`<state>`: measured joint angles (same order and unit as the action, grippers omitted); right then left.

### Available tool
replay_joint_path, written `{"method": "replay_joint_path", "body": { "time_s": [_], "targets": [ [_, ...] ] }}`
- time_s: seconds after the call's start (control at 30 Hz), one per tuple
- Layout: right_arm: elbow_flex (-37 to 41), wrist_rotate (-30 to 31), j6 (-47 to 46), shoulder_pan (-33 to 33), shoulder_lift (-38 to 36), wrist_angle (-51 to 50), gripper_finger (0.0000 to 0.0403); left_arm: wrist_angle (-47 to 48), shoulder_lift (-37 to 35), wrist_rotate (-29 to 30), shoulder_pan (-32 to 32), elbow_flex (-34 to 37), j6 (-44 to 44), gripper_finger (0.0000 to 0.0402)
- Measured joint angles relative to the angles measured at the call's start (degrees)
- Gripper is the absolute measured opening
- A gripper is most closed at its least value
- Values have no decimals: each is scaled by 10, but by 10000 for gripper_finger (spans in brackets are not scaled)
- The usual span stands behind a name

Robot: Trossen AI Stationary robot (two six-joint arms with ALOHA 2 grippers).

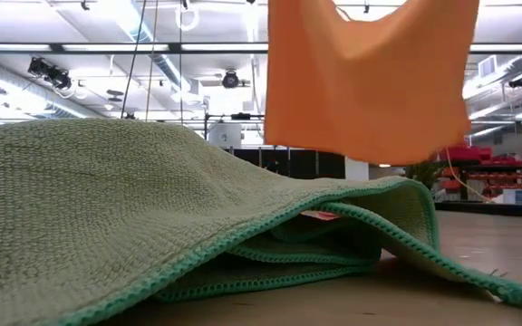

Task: Fold microfiber towels
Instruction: Fold the right orange microfiber cloth

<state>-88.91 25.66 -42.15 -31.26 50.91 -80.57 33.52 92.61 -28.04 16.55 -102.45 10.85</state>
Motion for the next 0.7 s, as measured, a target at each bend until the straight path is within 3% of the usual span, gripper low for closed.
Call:
{"method": "replay_joint_path", "body": {
  "time_s": [0.17, 0.33, 0.47, 0.7],
  "targets": [
    [45, -125, -64, 0, 13, -7, 3, 64, 42, -4, -81, 1, -33, 4],
    [129, -242, -118, -15, 31, -5, 3, 31, 114, 75, -181, 1, -62, 4],
    [212, -275, -175, -66, 42, 13, 3, -7, 186, 116, -232, 1, -120, 5],
    [335, -287, -297, -175, 53, 192, 3, -58, 280, 121, -292, 2, -217, 5]
  ]
}}
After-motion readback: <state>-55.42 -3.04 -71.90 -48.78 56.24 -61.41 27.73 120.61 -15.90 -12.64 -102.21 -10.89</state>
